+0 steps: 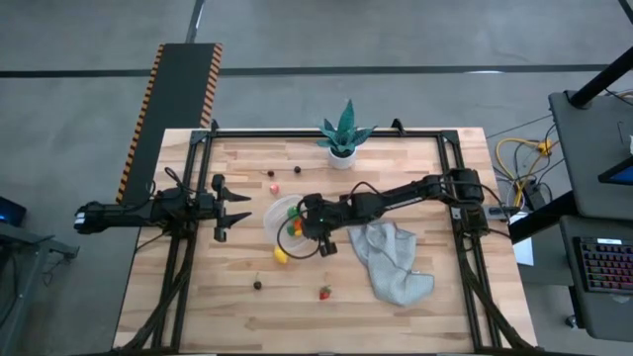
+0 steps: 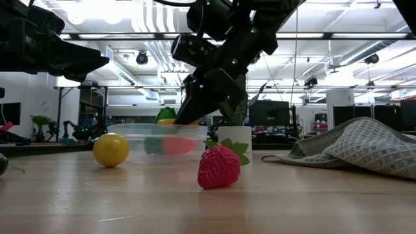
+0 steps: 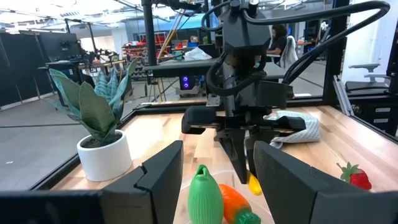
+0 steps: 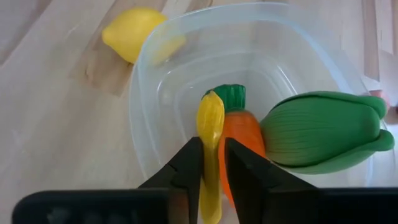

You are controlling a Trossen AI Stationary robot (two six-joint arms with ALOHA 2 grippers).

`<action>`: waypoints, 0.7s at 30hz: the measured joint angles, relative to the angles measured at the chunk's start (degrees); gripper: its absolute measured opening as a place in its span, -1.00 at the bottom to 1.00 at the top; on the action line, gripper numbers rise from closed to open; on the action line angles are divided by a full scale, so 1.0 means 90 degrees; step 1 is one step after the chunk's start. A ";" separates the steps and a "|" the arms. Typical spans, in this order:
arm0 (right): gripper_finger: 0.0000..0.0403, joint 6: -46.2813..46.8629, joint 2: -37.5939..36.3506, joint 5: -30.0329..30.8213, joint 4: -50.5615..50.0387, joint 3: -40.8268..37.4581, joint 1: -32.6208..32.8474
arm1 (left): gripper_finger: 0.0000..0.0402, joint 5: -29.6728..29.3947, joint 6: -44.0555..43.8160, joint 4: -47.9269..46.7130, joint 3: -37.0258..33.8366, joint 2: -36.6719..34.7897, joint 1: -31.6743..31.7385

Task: Pick and placing Produce into tupperware
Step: Put the yellow corn into the transparent bin

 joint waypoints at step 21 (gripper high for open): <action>-0.53 -0.0047 -0.0061 0.0003 -0.0017 0.0002 0.0002 | -0.09 0.0002 0.0000 0.0000 0.0000 -0.0002 0.0002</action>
